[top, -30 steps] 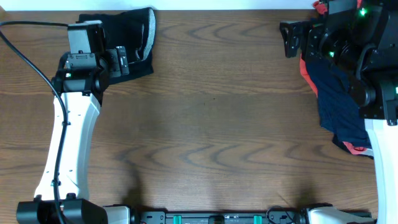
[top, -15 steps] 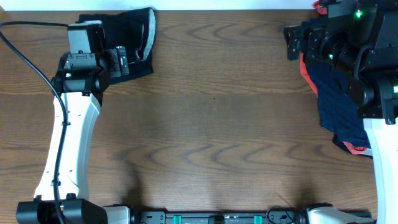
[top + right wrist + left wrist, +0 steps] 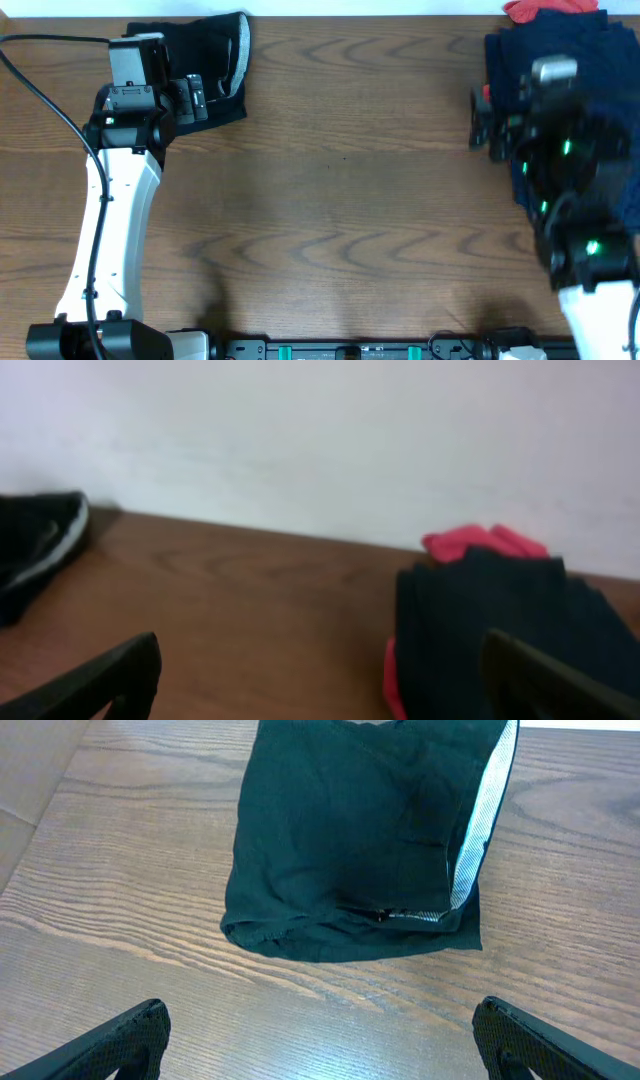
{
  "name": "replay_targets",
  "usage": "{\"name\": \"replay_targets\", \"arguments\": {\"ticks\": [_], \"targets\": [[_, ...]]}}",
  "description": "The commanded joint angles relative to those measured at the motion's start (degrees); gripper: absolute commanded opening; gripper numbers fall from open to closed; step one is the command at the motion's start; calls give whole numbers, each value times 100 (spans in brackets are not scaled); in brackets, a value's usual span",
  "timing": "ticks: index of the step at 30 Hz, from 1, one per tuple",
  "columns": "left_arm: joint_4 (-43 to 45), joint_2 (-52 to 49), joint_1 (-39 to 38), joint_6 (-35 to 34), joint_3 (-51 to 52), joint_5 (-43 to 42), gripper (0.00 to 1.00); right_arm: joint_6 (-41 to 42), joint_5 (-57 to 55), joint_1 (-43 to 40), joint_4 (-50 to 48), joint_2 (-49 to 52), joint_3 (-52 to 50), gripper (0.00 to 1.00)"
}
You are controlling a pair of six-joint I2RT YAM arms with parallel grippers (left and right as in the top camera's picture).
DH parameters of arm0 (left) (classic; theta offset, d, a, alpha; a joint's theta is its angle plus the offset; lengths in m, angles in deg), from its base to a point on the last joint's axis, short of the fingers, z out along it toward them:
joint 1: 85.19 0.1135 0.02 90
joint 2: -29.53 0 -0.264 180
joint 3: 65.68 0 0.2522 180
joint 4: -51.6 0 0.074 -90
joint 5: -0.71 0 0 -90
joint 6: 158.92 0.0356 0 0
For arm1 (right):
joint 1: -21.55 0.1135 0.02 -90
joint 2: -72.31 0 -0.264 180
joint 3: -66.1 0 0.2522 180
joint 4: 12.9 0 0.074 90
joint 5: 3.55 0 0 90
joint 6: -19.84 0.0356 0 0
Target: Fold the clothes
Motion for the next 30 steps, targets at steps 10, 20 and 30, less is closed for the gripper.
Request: {"name": "replay_targets", "arguments": {"ticks": [10,20,30], "targets": [[0,-9,2,-28,-22,-15,98,-387,232,-273,-1255,-2459,-3235,99],[0,-9,2,-28,-22,-15,98,-382,234,-273,-1755,-4000,-4830,99],[0,-9,2,-28,-22,-15,98,-385,232,-273,-1749,-4765,-5289,99]]}}
